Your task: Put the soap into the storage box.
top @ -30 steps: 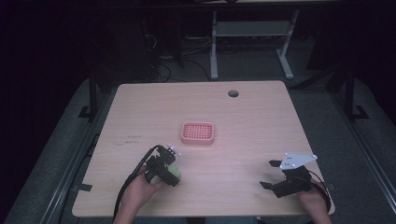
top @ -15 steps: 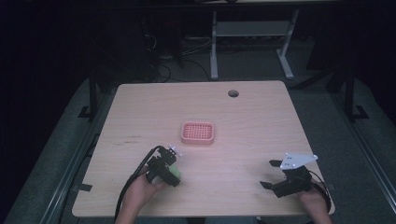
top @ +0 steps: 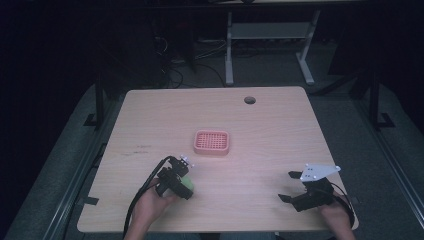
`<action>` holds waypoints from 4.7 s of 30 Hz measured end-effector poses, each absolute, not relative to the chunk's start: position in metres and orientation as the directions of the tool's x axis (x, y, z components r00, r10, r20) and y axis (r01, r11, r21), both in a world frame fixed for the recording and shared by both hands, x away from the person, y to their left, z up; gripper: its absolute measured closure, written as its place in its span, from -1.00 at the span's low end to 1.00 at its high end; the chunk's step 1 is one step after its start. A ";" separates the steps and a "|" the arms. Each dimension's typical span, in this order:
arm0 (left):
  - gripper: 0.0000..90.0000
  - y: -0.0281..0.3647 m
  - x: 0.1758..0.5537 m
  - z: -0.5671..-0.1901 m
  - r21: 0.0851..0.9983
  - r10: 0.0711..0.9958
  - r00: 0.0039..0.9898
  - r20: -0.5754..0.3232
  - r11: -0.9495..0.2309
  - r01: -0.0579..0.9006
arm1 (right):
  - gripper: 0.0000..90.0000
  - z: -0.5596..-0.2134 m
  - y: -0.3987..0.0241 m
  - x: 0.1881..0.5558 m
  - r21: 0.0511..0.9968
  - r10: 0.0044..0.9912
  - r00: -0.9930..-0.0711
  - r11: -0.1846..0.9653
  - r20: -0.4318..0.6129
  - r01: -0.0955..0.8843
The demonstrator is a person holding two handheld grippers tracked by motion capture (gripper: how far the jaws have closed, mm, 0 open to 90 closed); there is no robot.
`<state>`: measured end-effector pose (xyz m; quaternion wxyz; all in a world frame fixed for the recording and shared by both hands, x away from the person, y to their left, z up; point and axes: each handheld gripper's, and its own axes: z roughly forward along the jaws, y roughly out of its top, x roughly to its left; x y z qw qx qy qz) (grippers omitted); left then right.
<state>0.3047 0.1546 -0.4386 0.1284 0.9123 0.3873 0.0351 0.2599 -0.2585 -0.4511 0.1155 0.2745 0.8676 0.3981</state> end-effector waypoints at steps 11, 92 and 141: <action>-0.41 0.152 0.305 -0.438 0.243 0.720 0.694 -0.028 -0.668 0.703 | -0.69 -0.450 -0.259 0.259 0.756 0.571 -0.821 0.529 0.019 0.386; -0.40 0.137 0.359 -0.393 0.325 0.721 0.690 -0.070 -0.637 0.699 | -0.69 -0.451 -0.259 0.259 0.757 0.574 -0.819 0.524 0.025 0.390; -0.40 0.099 0.423 -0.360 0.326 0.731 0.682 -0.034 -0.637 0.699 | -0.69 -0.450 -0.261 0.259 0.769 0.577 -0.816 0.505 0.037 0.391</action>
